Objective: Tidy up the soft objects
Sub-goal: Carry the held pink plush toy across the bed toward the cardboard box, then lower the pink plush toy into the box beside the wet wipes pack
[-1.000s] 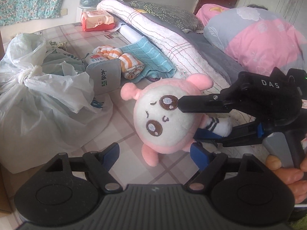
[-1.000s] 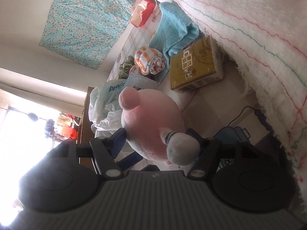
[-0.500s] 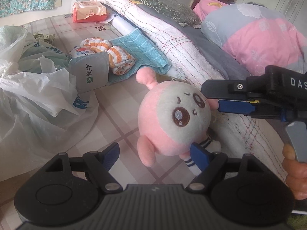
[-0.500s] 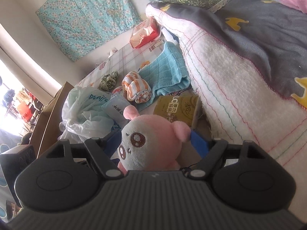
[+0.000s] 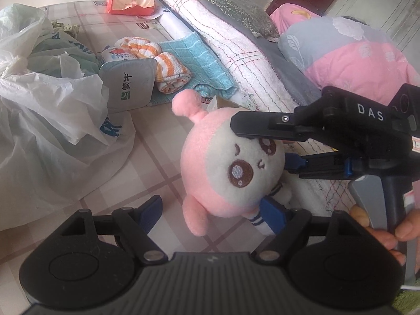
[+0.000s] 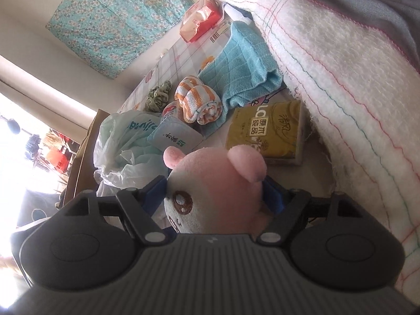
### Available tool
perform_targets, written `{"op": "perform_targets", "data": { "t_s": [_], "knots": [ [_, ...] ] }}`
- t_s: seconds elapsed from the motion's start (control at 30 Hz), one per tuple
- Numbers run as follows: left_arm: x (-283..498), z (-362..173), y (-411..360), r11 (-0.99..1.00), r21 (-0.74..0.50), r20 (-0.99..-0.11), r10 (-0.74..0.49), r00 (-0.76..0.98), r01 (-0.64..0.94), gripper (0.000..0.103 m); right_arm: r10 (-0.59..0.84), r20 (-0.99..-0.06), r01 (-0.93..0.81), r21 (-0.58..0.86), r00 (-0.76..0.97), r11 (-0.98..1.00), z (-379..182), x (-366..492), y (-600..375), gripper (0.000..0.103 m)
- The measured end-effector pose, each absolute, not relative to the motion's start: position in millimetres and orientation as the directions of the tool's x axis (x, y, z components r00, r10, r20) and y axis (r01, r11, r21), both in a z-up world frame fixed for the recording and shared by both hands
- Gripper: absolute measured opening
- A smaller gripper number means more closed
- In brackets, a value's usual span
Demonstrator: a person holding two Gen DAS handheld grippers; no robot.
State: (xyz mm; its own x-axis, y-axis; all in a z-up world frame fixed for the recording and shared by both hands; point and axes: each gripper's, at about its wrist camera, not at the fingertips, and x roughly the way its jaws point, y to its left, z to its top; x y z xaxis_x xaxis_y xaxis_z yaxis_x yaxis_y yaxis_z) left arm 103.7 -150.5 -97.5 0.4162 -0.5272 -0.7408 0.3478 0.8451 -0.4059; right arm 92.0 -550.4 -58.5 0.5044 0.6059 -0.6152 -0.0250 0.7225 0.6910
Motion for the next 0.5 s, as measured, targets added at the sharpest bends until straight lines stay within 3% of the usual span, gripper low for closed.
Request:
{"op": "perform_targets", "data": {
  "t_s": [0.5],
  "knots": [
    [70,-60,-137,0.824,-0.376,-0.668,-0.558,0.492,0.425,0.078,0.642,-0.565,-0.094,0.709,0.518,0.699,-25,60,-533,0.073]
  ]
}}
